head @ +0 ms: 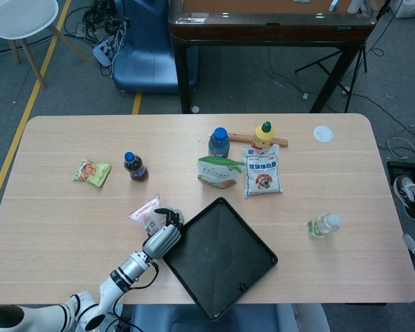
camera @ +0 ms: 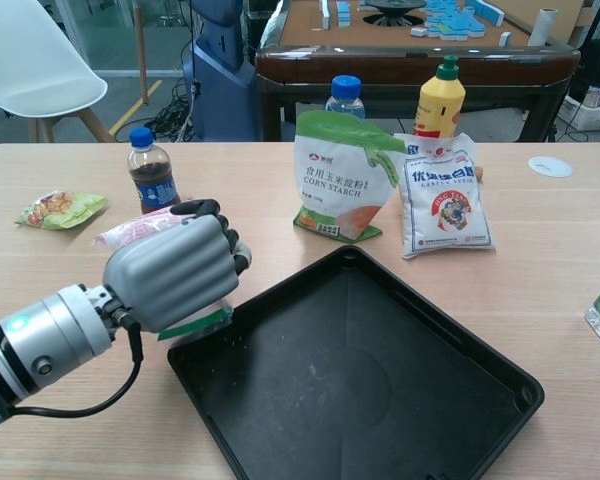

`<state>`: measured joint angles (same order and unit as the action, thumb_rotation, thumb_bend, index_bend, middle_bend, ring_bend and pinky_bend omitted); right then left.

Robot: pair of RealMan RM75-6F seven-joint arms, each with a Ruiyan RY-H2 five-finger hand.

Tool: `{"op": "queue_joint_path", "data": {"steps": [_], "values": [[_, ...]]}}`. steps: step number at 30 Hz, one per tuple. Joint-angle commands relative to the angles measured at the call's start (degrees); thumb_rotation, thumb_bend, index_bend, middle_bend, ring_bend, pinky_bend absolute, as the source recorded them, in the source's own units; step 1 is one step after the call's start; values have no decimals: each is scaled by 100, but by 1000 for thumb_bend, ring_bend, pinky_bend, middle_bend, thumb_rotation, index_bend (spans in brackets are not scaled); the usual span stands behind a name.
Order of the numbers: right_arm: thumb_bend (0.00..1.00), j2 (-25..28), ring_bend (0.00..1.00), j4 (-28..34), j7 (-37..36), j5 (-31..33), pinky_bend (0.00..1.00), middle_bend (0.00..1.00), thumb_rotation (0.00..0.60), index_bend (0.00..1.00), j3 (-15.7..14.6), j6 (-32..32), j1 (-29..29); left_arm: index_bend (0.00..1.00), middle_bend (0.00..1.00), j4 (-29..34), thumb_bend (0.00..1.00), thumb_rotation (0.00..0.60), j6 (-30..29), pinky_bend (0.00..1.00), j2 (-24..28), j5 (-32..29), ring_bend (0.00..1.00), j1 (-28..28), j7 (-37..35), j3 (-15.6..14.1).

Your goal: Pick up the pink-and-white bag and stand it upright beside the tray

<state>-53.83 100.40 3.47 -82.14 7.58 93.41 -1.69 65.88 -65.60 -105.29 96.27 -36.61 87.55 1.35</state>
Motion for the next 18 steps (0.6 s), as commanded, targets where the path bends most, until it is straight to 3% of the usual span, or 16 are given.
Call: {"op": "queue_joint_path", "data": {"steps": [1, 4, 12, 18], "values": [[148, 0, 111, 6, -2, 13, 122, 207, 600, 164, 0, -1, -7, 279, 505, 86, 246, 600, 40, 520, 20, -46, 497, 42, 16, -29], [148, 0, 111, 7, 2, 23, 122, 207, 600, 164, 4, -4, -8, 285, 504, 224, 246, 600, 120, 521, 63, -62, 497, 6, -276, -35], [149, -19, 111, -8, -3, 30, 122, 207, 600, 164, 8, 3, -14, 337, 505, 0, 246, 600, -23, 533, 206, 326, 498, -386, -2220, 20], [149, -48, 111, -37, -10, 52, 122, 207, 600, 164, 16, -15, -7, 345, 506, 30, 246, 600, 135, 534, 313, 29, 498, -446, -3323, 158]]}}
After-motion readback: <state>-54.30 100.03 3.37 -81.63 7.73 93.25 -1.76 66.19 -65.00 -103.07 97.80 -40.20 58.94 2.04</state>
